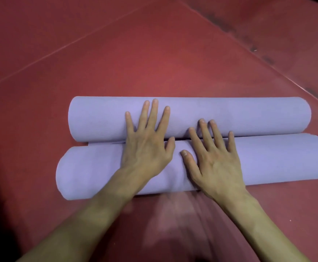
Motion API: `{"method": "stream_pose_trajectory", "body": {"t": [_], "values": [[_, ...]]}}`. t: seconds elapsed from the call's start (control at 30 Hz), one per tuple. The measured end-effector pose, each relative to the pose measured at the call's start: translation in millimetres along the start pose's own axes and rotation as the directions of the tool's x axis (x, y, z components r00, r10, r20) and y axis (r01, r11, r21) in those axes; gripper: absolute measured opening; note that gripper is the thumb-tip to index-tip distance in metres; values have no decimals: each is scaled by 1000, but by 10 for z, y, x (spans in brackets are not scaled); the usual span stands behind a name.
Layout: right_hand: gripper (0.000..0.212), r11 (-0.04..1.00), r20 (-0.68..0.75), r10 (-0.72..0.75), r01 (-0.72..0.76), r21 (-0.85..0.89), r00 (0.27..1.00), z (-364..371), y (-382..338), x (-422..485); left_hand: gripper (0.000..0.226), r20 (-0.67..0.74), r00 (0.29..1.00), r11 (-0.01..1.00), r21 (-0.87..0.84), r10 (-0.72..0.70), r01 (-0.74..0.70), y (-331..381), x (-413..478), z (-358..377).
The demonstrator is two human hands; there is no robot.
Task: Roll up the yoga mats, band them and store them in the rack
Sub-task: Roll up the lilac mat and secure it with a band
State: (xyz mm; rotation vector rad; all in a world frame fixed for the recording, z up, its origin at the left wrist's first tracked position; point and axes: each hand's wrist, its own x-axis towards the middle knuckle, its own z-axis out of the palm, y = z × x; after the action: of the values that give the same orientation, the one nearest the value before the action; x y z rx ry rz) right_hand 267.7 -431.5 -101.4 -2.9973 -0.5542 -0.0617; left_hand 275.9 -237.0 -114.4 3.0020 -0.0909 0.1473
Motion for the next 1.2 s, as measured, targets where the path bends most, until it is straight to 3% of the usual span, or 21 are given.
{"method": "stream_pose_trajectory", "body": {"t": [0.13, 0.3, 0.47, 0.7, 0.93, 1.07, 1.2], "values": [[80, 1000, 11, 12, -11, -15, 1000, 10, 16, 202, 77, 10, 1000, 1000, -25, 6, -6, -37, 59, 34], [88, 1000, 69, 20, -19, -16, 997, -11, 51, 405, 70, -182, 982, 998, 56, 52, -43, -20, 82, -86], [94, 999, 161, 41, -45, 21, 986, -30, 70, 644, 80, 37, 992, 991, -51, -124, 126, 51, 88, -49], [86, 998, 19, 25, -26, 52, 999, 1, 42, 824, 81, 52, 996, 994, -76, -72, 76, -48, 432, 56], [79, 1000, -95, 24, -23, 14, 995, 28, -48, 718, 86, -13, 999, 998, 21, -51, 51, -142, 760, 56], [83, 996, -6, 91, -91, 19, 996, 35, -62, 814, 73, -164, 986, 1000, 17, 2, 0, -121, 809, 3], [85, 994, 84, 107, -110, 29, 991, 17, -42, 941, 46, -369, 922, 993, 35, 120, -115, -138, 832, -77]]}}
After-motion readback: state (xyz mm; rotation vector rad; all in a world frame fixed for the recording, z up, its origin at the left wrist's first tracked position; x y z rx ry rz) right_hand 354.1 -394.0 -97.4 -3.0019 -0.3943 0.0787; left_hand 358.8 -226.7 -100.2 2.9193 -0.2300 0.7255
